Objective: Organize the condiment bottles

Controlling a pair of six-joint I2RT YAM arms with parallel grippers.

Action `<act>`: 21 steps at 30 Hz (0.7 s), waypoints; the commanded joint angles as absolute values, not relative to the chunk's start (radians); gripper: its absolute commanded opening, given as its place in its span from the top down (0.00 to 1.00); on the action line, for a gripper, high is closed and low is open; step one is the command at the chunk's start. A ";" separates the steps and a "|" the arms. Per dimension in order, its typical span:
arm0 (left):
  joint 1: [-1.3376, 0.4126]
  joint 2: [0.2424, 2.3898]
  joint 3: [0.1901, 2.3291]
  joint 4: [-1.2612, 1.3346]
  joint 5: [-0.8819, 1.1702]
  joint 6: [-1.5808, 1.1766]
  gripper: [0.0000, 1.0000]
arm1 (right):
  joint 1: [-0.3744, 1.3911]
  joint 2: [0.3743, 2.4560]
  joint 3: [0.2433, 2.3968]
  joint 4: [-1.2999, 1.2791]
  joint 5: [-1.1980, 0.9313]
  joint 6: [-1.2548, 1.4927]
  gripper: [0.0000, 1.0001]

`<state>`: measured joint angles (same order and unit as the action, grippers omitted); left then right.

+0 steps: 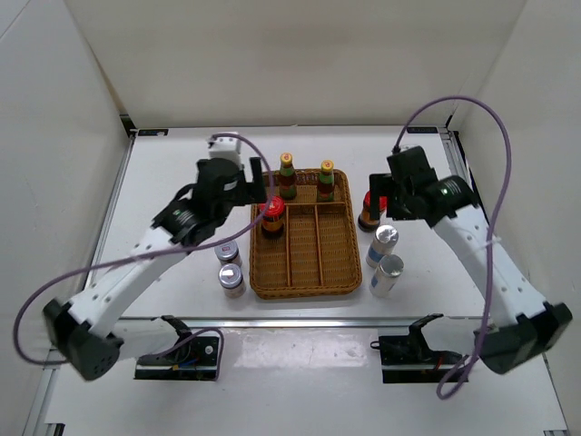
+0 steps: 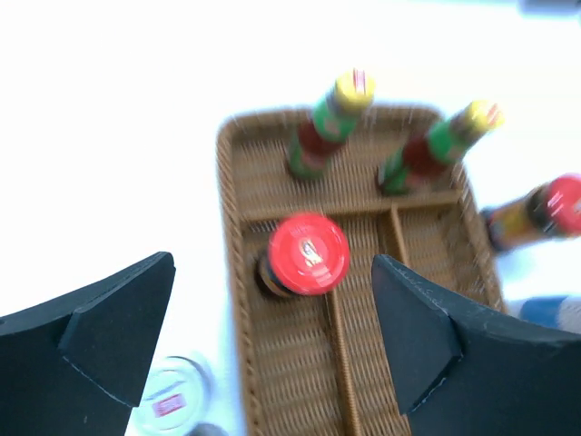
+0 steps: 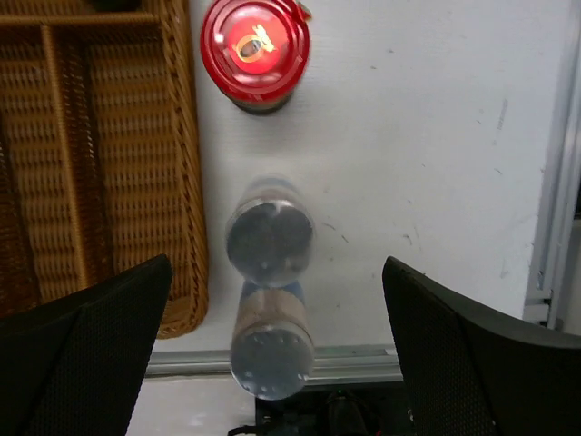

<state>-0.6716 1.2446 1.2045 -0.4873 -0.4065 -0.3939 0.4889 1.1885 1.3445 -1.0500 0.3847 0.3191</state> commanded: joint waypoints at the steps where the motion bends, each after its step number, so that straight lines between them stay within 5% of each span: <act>1: -0.675 1.103 1.168 -0.529 -0.540 -0.301 0.00 | 0.414 1.297 1.436 -1.003 0.238 0.247 0.00; 9: -0.606 0.914 0.876 -0.554 -0.610 -0.319 0.00 | 0.253 1.497 1.537 -0.991 -0.027 0.206 0.00; 21: -0.584 0.977 0.920 -0.554 -0.609 -0.308 0.00 | 0.253 1.686 1.600 -0.982 0.031 0.225 0.00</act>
<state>-0.5880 0.9730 0.8841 -0.5625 -0.6064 -0.3080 0.2527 1.6623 1.5665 -0.9909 -0.0013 0.2253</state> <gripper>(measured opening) 0.998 0.998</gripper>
